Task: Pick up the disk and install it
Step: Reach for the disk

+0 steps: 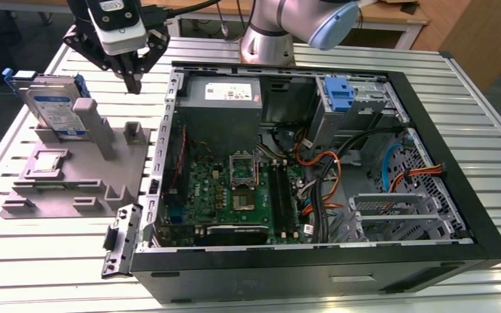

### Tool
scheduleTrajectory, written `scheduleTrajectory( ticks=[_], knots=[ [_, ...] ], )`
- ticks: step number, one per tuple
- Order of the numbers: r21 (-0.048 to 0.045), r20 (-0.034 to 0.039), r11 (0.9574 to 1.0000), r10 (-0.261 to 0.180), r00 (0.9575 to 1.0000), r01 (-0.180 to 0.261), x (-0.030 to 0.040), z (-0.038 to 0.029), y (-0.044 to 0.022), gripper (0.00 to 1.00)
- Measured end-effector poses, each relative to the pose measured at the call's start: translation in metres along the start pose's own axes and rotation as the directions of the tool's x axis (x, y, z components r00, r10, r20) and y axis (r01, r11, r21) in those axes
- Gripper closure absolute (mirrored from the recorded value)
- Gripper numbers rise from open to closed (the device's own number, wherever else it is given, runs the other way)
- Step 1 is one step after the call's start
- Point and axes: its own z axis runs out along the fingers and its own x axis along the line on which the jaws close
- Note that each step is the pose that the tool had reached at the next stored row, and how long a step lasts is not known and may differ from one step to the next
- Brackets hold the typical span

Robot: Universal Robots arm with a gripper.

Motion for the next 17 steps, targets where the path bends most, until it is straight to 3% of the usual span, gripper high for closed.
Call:
scheduleTrajectory(
  ticks=[17],
  knots=[
    [0.0, 0.0, 1.0, 0.0, 1.0, 0.0, 0.0065, -0.0001, -0.0005, 0.9]
  ],
)
